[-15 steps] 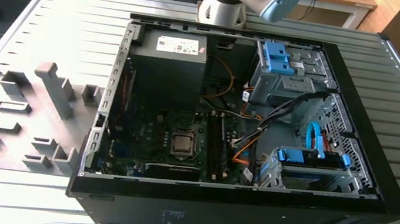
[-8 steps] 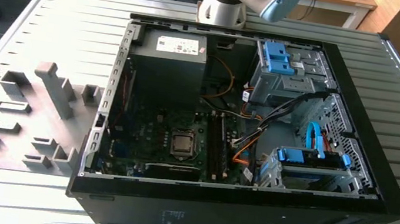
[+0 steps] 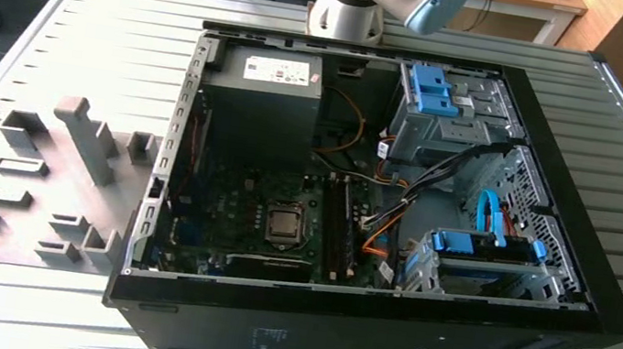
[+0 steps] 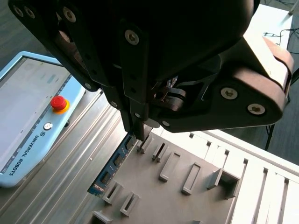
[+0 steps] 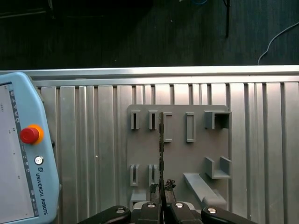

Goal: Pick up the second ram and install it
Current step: 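Pick up the second ram and move it above second insertion slot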

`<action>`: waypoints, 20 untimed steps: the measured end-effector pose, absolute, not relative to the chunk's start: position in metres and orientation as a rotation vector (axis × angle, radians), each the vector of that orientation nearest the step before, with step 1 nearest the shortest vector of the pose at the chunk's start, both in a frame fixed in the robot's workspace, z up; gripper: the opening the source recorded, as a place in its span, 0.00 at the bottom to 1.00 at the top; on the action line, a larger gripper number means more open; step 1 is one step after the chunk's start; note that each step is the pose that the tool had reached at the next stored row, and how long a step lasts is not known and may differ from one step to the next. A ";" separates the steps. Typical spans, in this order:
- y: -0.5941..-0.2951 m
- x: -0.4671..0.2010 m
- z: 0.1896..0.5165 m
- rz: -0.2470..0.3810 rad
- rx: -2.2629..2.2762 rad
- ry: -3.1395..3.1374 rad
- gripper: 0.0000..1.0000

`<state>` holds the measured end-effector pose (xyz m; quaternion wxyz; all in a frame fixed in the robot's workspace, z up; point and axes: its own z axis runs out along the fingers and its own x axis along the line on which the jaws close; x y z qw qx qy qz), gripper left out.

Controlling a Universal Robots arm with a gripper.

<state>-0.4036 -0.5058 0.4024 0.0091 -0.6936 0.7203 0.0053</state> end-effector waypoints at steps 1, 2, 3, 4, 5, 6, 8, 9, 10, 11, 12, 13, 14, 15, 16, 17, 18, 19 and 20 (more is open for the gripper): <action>-0.506 -0.402 0.402 0.016 -2.167 2.250 0.14; -0.505 -0.400 0.402 0.016 -2.167 2.250 0.14; -0.504 -0.398 0.402 0.017 -2.166 2.250 0.14; -0.503 -0.395 0.401 0.017 -2.167 2.250 0.14; -0.502 -0.391 0.401 0.017 -2.167 2.250 0.14; -0.501 -0.388 0.400 0.018 -2.167 2.250 0.14; -0.499 -0.379 0.399 0.019 -2.167 2.251 0.14; -0.498 -0.375 0.398 0.019 -2.167 2.251 0.14; -0.498 -0.371 0.397 0.019 -2.168 2.251 0.14; -0.497 -0.366 0.397 0.020 -2.168 2.251 0.14; -0.497 -0.362 0.396 0.020 -2.168 2.251 0.14; -0.496 -0.357 0.396 0.020 -2.168 2.252 0.14; -0.495 -0.353 0.395 0.020 -2.168 2.252 0.14; -0.495 -0.349 0.395 0.021 -2.168 2.252 0.14; -0.494 -0.344 0.394 0.021 -2.168 2.252 0.14; -0.494 -0.340 0.394 0.021 -2.168 2.252 0.14; -0.494 -0.336 0.393 0.021 -2.168 2.252 0.14; -0.493 -0.332 0.393 0.022 -2.169 2.252 0.14; -0.493 -0.328 0.393 0.022 -2.169 2.252 0.14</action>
